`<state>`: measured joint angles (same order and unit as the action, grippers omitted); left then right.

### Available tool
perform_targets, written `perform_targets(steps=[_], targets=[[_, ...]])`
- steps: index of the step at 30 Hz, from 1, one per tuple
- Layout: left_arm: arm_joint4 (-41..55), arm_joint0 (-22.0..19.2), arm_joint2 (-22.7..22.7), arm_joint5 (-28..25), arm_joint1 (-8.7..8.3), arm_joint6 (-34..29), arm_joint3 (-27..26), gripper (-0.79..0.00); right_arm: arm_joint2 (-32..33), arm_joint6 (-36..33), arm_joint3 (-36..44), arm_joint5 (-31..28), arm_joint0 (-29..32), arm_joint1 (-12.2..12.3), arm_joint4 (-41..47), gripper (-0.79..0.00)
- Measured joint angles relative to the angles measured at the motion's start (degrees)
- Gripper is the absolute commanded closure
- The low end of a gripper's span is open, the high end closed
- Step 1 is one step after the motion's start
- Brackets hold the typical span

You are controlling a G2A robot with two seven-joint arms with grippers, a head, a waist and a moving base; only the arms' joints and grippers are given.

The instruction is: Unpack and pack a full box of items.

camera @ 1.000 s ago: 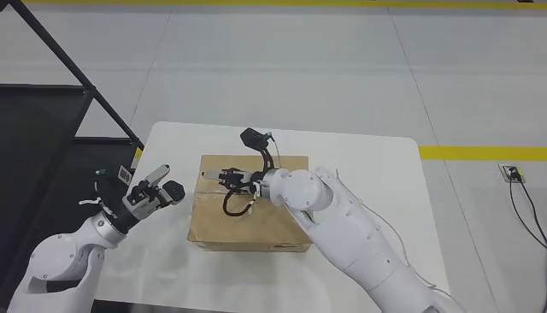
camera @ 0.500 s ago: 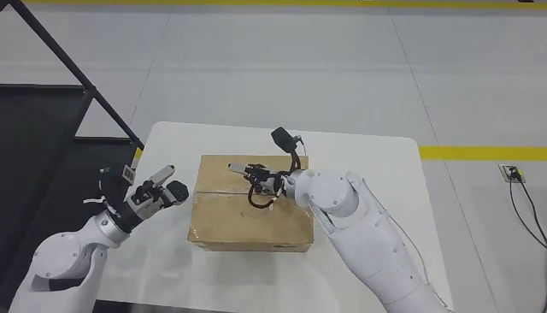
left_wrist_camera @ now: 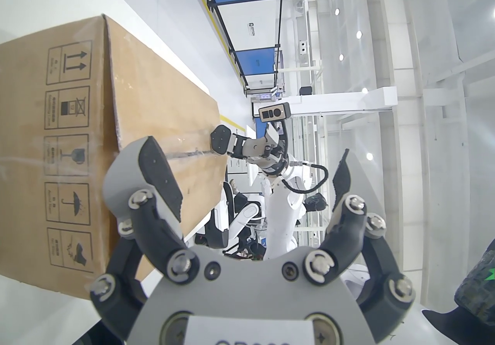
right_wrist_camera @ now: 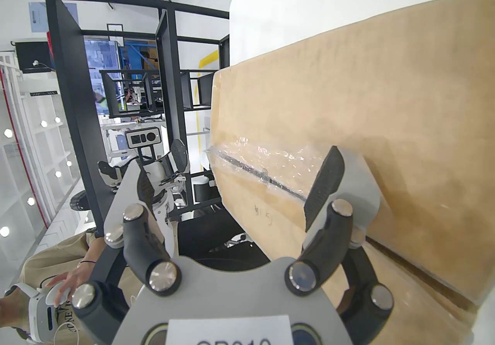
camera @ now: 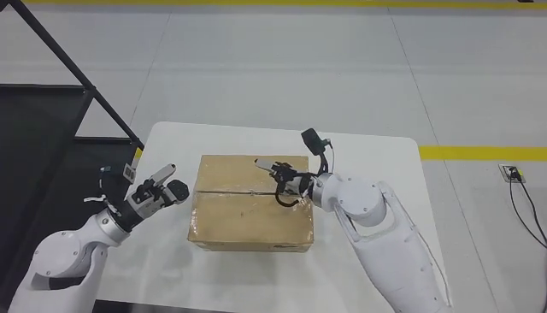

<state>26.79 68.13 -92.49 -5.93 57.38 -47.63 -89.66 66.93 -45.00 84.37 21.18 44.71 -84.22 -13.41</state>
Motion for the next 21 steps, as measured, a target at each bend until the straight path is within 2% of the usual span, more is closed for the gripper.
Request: perform_targets(steps=[4,9,21], targets=[[-0.02,-0.12,0.11,-0.04,-0.03,-0.11,0.13,-0.785,1.80,-1.90,1.17,0.28,1.30,0.64,0.44,-0.785],[0.18,-0.02,-0.11,-0.28,-0.07,0.25,0.35,-0.785,0.45,-4.81,-0.98,-1.36,0.19,0.77,1.45,-0.785],[1.60,1.57,-1.91,-1.32,-0.27,0.41,0.42,-0.785,-6.07,-1.64,-7.95,-7.27,-4.18,-0.87,6.95,-0.785]])
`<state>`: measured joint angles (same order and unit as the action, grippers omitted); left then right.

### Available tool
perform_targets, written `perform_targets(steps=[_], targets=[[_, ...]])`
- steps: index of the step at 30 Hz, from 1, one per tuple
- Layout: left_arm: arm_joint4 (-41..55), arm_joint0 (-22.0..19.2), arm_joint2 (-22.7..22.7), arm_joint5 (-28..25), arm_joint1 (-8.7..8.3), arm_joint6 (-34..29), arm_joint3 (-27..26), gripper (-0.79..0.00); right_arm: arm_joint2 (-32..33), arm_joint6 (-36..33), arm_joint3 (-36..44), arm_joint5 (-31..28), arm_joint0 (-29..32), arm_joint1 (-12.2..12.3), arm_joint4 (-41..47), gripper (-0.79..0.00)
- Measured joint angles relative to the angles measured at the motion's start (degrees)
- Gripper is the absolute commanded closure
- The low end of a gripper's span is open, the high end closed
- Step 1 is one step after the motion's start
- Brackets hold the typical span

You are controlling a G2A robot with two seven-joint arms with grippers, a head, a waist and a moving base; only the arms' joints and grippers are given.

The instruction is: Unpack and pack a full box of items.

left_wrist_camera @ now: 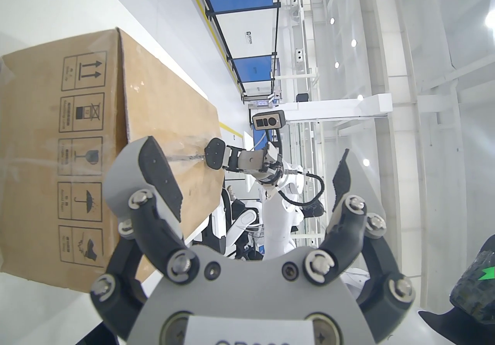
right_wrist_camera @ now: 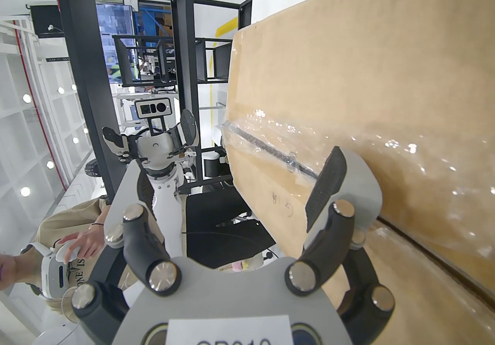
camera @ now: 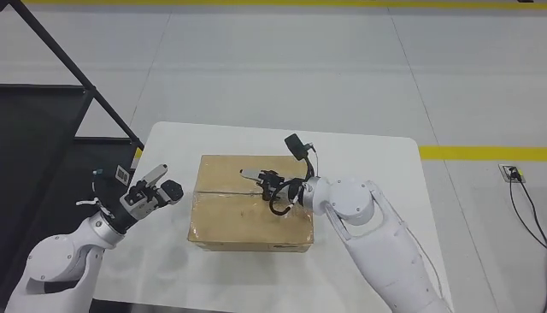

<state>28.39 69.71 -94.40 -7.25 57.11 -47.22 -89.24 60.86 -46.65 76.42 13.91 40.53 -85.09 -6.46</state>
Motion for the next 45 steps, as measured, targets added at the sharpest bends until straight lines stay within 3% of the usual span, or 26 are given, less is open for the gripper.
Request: perform_targets(steps=[17,32,39,45], targets=[[2.92,3.09,-2.99,-1.88,-0.26,-1.05,-0.18,-0.785,-10.05,2.60,-10.11,-3.41,-7.56,-3.69,5.53,-0.785],[4.54,5.44,-5.04,-3.11,-0.42,-1.85,-0.79,-0.785,-17.00,9.01,-17.64,-11.19,-12.27,-8.18,9.96,-0.785],[5.16,6.01,-5.64,-3.49,-0.48,-2.25,-0.59,-0.785,-20.44,8.38,-23.09,-14.38,-15.10,-10.72,11.42,-0.785],[5.28,6.08,-5.66,-3.54,-0.50,-2.47,-0.47,-0.785,-20.50,7.22,-24.49,-16.27,-15.96,-11.39,11.20,-0.785]])
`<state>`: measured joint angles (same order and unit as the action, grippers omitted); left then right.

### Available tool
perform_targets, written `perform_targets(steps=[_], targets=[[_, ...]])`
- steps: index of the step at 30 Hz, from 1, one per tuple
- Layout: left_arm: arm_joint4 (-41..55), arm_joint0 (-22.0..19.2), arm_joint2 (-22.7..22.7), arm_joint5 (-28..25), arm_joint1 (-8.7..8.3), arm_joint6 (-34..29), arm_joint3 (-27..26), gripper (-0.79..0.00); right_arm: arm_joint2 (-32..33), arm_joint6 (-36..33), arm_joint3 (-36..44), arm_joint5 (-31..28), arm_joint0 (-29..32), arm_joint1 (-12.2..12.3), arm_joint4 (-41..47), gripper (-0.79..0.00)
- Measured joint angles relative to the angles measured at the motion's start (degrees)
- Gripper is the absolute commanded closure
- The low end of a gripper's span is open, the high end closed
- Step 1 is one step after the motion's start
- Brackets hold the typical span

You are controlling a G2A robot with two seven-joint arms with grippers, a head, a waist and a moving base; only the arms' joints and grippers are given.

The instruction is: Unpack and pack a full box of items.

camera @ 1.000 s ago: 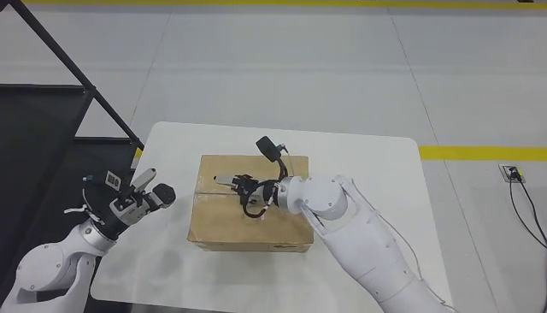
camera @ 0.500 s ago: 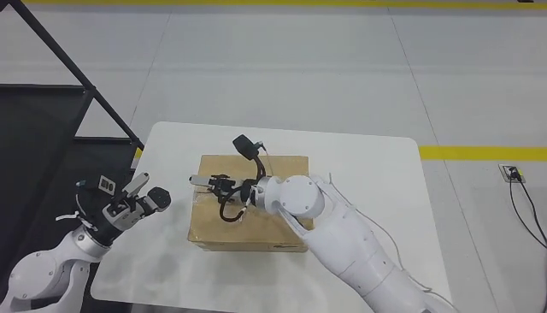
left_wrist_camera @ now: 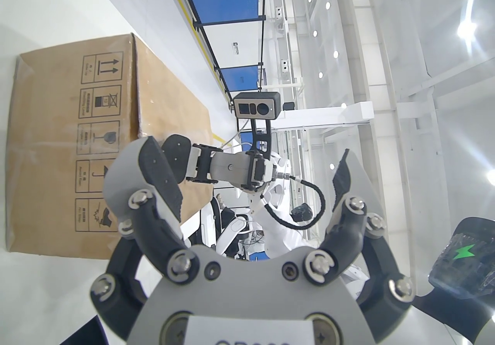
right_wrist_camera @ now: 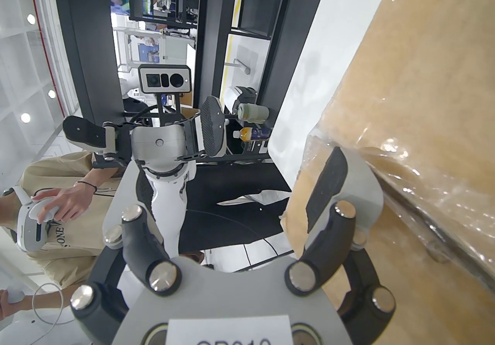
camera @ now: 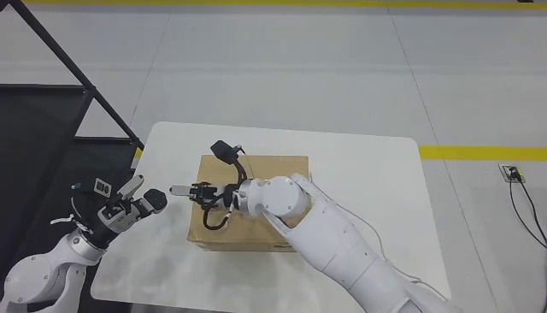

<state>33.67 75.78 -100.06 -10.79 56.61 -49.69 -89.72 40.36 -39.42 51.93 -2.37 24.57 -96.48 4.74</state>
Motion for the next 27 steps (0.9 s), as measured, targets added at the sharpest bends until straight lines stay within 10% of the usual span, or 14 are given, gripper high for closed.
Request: perform_targets(steps=[27], targets=[[-1.81,-0.64,1.22,0.72,-0.19,-1.11,-1.06,-0.785,26.58,-3.19,28.63,18.27,22.03,11.34,-17.14,-0.785]])
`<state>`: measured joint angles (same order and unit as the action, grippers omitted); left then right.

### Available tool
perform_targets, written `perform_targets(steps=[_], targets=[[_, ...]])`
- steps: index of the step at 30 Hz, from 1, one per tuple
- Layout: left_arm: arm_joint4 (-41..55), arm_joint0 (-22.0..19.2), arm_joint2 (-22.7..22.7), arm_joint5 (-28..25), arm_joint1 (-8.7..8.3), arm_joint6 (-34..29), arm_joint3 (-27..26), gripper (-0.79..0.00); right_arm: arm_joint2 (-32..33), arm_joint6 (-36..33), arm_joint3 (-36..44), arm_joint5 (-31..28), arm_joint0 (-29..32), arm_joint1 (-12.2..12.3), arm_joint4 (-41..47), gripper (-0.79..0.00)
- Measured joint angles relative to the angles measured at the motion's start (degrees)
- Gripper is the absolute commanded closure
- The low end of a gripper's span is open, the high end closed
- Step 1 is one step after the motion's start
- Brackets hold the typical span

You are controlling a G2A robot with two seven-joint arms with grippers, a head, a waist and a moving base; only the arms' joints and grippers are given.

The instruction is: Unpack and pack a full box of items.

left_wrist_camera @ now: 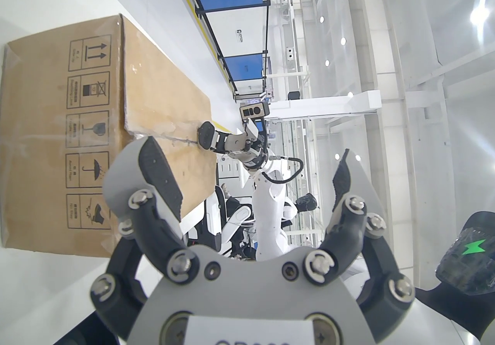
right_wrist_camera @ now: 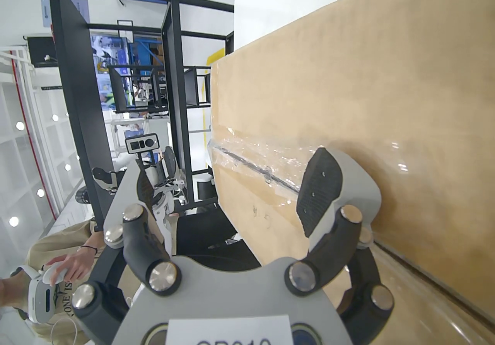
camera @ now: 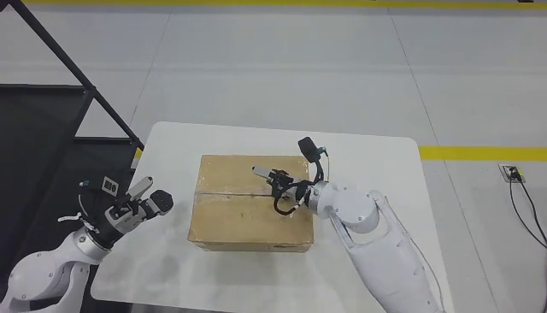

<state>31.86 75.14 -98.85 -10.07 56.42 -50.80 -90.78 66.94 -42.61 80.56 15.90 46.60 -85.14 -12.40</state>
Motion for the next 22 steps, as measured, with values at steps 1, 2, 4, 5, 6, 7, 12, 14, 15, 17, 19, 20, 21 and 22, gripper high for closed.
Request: perform_targets(steps=[1,2,4,5,6,7,12,14,15,17,19,20,21,22], targets=[[-0.02,0.00,0.01,0.00,-0.01,0.00,-0.01,-0.785,0.77,-0.13,0.50,-0.05,0.57,0.19,0.26,-0.785],[-0.05,0.00,0.02,-0.01,-0.02,-0.04,-0.02,-0.785,1.52,-0.23,1.03,-0.27,1.20,0.39,0.49,-0.785],[-0.13,0.03,0.02,-0.05,-0.03,-0.11,-0.02,-0.785,3.12,-0.39,2.47,-0.87,2.84,0.85,0.69,-0.785],[-0.22,0.04,0.02,-0.05,-0.05,-0.15,-0.05,-0.785,3.78,-0.31,3.20,-1.04,3.58,1.03,0.73,-0.785],[-0.29,0.05,0.02,-0.05,-0.06,-0.18,-0.09,-0.785,4.66,-0.16,4.22,-1.18,4.57,1.27,0.82,-0.785],[-0.32,0.07,0.03,-0.05,-0.07,-0.22,-0.13,-0.785,5.32,0.03,5.00,-1.25,5.31,1.44,0.92,-0.785],[-0.62,0.18,0.02,0.00,-0.13,-0.43,-0.54,-0.785,9.22,1.54,10.35,-2.97,10.09,2.38,1.93,-0.785],[-0.52,0.28,-0.14,0.01,-0.16,-0.46,-0.71,-0.785,11.08,2.72,13.03,-4.60,12.46,2.72,2.70,-0.785],[-0.39,0.38,-0.36,-0.05,-0.18,-0.45,-0.81,-0.785,12.46,3.72,15.04,-6.17,14.35,2.95,3.28,-0.785],[0.15,0.58,-0.97,-0.20,-0.21,-0.20,-0.89,-0.785,14.71,5.55,18.09,-9.17,17.46,3.28,4.08,-0.785],[1.09,1.05,-2.08,-0.59,-0.25,0.31,-1.19,-0.785,17.66,8.74,20.98,-13.69,21.09,3.67,4.12,-0.785],[1.46,1.38,-2.67,-0.89,-0.26,0.54,-1.37,-0.785,18.74,9.98,21.63,-15.85,22.42,3.78,4.08,-0.785],[1.79,1.91,-3.50,-1.36,-0.28,1.04,-1.57,-0.785,19.32,10.65,21.86,-17.91,23.24,3.83,4.08,-0.785],[1.80,2.33,-4.09,-1.81,-0.28,1.72,-1.72,-0.785,19.30,10.63,21.86,-18.39,23.14,3.83,4.10,-0.785]])
